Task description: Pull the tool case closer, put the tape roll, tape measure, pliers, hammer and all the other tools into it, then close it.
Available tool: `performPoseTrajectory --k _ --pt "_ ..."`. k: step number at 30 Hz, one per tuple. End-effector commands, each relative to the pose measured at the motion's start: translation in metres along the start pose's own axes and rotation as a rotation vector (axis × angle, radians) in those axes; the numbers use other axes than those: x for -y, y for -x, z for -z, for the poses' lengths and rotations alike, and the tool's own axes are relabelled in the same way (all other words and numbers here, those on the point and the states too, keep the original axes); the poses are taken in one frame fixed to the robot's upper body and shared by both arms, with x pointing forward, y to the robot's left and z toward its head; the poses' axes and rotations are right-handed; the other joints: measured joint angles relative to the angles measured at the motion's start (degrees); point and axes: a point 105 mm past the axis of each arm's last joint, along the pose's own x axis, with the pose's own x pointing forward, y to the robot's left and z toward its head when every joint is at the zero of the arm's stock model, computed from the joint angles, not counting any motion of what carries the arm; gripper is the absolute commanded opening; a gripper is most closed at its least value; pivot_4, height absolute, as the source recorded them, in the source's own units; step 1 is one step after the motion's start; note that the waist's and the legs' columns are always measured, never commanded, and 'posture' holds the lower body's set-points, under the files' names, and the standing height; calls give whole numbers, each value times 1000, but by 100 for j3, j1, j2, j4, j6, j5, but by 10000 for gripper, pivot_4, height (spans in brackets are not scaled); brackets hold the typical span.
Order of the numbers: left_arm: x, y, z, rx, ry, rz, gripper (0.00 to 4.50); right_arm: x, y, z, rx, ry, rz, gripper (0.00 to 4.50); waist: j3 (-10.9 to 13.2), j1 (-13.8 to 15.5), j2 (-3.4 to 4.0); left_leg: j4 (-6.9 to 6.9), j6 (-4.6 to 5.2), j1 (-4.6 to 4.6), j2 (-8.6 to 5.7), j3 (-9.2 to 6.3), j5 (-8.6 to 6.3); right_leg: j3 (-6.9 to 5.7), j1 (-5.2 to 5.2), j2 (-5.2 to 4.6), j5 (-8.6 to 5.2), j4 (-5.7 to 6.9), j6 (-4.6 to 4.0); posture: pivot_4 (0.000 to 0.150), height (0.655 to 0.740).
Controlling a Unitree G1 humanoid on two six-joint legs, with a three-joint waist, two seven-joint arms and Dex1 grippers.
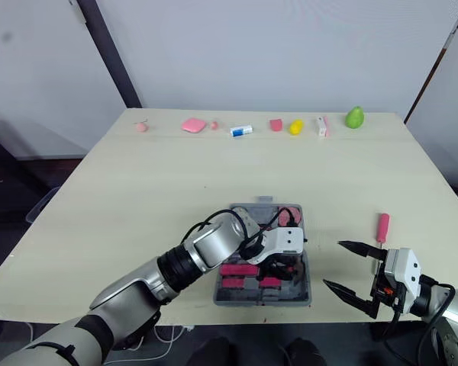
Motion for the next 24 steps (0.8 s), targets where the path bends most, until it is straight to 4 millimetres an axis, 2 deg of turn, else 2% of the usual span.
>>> performPoseTrajectory --k 1,11,16,21,24 --pt "-1 5 -9 22 -41 -18 14507 -1 0 -10 25 41 -8 45000 0 -3 0 0 0 0 0 0 0 0 0 0 0 0 0 1500 7400" --pt "-4 34 -18 86 -91 -43 14507 -1 -3 -10 29 42 -13 45000 0 -1 1 0 0 -1 0 0 0 0 0 0 0 0 0 1500 7400" --pt "-12 50 -24 265 -93 -79 14507 -1 -3 -10 32 42 -12 45000 -1 -5 3 0 0 0 0 1 0 0 0 -1 0 0 0 1500 7400" --pt "-15 64 -9 377 -83 -78 14507 -1 -5 -9 34 40 -15 45000 -2 -8 4 0 0 1 2 0 0 -1 -1 0 0 4 0 1500 7400" --pt "-14 70 1 449 -62 -54 6146 0 -7 -9 36 42 -17 45000 -2 -3 4 1 0 3 2 2 0 -1 0 0 0 5 0 1500 7400"
